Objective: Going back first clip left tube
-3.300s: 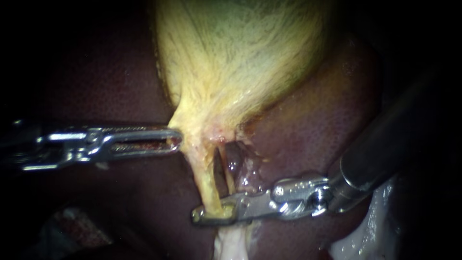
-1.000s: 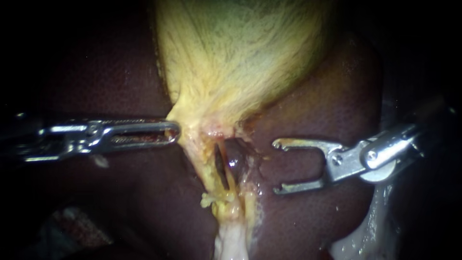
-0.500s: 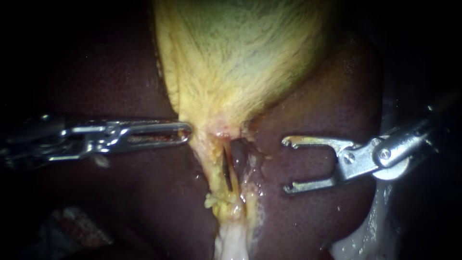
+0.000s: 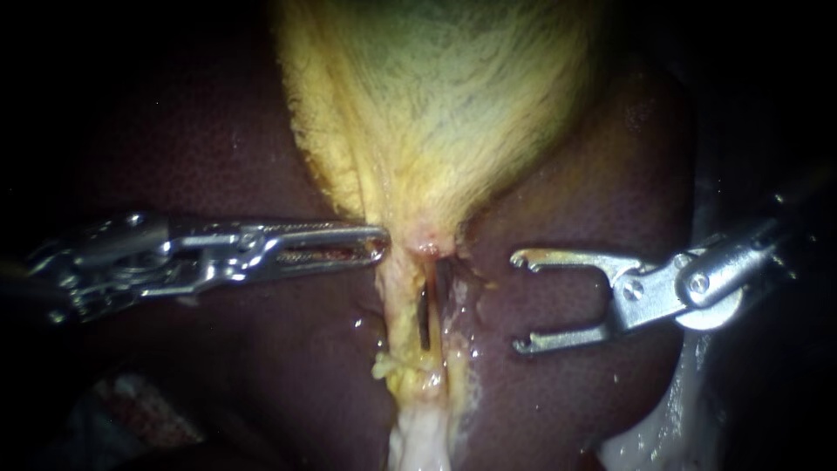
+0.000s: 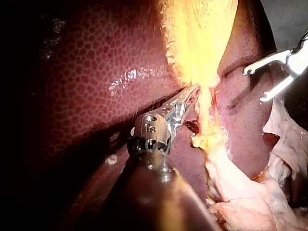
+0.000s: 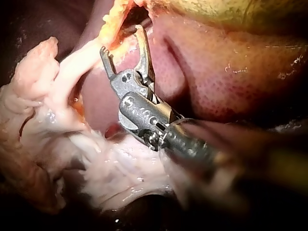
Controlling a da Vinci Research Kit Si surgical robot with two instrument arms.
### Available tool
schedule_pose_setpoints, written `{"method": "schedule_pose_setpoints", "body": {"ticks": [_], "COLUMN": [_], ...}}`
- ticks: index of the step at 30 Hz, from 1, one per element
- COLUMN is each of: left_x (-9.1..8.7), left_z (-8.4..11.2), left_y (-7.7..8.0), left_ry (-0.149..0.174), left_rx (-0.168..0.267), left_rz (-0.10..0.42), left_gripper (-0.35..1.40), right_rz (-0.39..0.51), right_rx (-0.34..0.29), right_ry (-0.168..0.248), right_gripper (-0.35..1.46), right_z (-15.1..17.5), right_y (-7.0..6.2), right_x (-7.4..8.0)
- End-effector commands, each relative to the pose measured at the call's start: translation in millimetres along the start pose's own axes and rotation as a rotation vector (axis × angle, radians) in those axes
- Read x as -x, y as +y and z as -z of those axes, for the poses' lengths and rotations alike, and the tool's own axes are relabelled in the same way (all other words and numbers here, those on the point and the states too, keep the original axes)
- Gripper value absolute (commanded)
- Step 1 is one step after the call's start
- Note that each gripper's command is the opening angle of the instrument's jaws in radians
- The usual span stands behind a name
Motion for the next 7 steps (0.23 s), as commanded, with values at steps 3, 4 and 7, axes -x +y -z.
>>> {"method": "schedule_pose_setpoints", "body": {"ticks": [3,4,7], "left_x": [0.0,0.0,0.0], "left_z": [0.0,0.0,0.0], "left_y": [0.0,0.0,0.0], "left_ry": [0.0,0.0,0.0], "left_rx": [0.0,0.0,0.001], "left_rz": [0.0,0.0,0.0], "left_gripper": [-0.23,-0.23,-0.23], "right_rz": [0.0,0.0,0.0], "right_rx": [-0.001,-0.001,-0.001], "right_ry": [0.0,0.0,0.0], "right_gripper": [0.61,0.61,0.61], "right_z": [0.0,-0.1,0.0], "right_y": [0.0,0.0,-0.1], "right_x": [0.0,0.0,0.0]}}
